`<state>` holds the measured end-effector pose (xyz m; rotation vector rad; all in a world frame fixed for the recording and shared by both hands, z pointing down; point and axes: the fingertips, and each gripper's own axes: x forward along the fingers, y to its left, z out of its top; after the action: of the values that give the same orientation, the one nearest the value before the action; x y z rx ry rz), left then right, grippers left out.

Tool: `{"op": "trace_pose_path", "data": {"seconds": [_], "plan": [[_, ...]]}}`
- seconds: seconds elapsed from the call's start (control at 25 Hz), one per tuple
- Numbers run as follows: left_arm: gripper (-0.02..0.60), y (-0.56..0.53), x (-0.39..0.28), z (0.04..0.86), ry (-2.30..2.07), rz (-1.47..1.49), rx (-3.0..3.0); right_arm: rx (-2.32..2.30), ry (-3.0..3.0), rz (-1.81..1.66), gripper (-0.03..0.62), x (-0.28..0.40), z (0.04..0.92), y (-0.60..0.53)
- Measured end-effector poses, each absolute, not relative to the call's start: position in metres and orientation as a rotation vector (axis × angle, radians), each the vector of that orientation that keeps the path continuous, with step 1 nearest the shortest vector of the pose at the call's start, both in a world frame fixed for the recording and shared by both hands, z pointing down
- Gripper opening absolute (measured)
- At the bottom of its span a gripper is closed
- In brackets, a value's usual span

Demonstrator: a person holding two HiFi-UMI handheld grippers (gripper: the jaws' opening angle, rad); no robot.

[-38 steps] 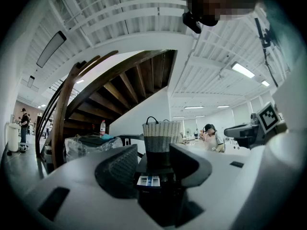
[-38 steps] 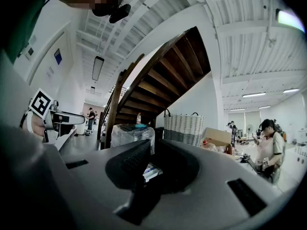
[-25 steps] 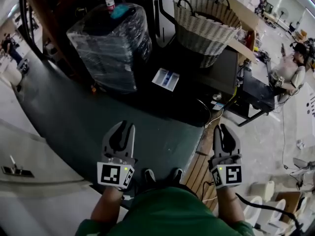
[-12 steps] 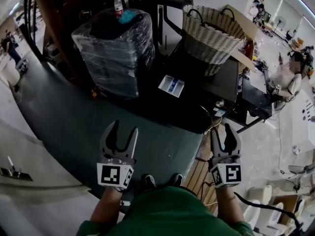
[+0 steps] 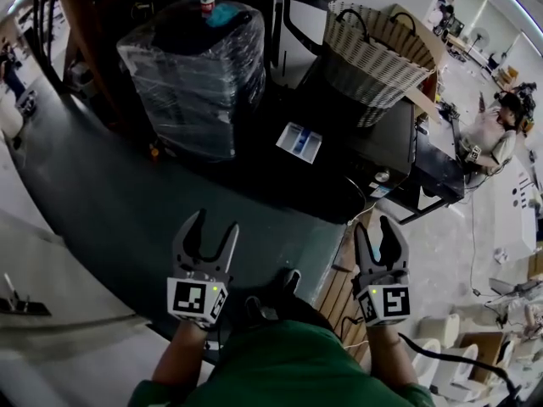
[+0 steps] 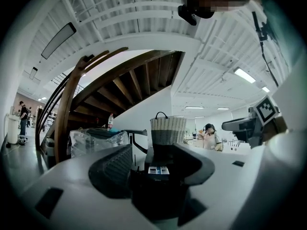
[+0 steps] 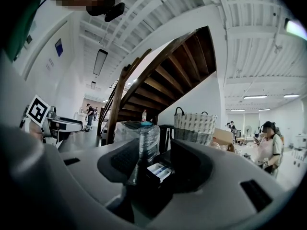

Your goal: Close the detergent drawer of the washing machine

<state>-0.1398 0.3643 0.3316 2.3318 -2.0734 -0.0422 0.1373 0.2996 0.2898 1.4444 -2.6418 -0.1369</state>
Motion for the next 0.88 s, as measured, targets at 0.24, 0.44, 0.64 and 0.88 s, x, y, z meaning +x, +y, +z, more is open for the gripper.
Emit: {"op": "trace_pose_path", "data": {"seconds": [0.24,0.44,0.64,0.88], "plan": [[0.264,0.329,-0.132,0.359,-2.028,0.019,2.303,1.408,-2.662,-0.061,0.213,0.129,0.319,0.259],[0.231,0.286,-0.118,0.372,-1.988,0.076,2.273,1.324,-2.709,0.047,0.158,0.114,0.342,0.218],[0.152,0.231,-0.086,0.376,-1.916,0.114,2.339,1.269,-2.739,0.118,0.147,0.112,0.351,0.171],[0.153,0.175,-0.059,0.38,-1.887,0.195,2.329,1.217,-2.768,0.208,0.14,0.118,0.359,0.121]]}}
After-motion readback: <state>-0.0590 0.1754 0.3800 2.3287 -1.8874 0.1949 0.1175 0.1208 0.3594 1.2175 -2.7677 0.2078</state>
